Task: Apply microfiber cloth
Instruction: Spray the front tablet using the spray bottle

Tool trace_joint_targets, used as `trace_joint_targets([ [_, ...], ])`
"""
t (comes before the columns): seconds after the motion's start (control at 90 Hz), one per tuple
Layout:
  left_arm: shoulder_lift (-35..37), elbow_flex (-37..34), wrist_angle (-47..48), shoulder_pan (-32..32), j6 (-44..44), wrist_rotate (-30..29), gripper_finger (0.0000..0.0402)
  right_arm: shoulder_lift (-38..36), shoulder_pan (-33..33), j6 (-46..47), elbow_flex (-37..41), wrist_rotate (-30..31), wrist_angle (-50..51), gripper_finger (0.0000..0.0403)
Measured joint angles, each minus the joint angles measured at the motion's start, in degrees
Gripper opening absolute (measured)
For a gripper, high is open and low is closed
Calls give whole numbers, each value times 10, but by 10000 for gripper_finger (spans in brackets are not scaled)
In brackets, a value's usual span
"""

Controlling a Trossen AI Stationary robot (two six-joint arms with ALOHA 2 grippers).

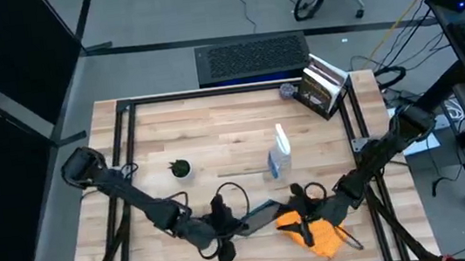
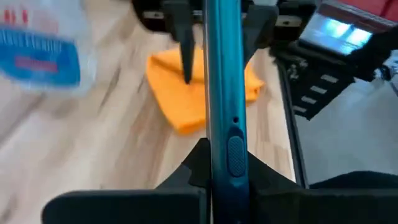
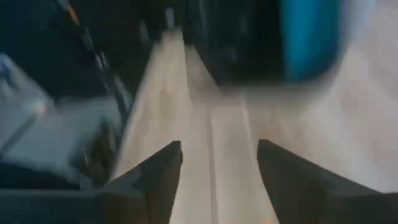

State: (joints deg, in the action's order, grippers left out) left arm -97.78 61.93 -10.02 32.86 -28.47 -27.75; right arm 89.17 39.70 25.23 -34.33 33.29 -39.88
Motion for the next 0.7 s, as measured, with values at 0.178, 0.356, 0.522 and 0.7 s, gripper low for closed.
trace_joint_targets([
  [0.178,1,24,-36,-12,104,-7,6,0,-22,-142,0,13,-163,185],
  [0.356,4,55,-34,-22,182,-5,6,0,-26,-260,0,13,-258,129],
  [0.522,5,63,-20,-33,195,-8,11,-1,-26,-290,0,22,-278,30],
  [0.7,12,65,58,-45,156,6,65,-26,-31,-274,0,33,-192,15],
])
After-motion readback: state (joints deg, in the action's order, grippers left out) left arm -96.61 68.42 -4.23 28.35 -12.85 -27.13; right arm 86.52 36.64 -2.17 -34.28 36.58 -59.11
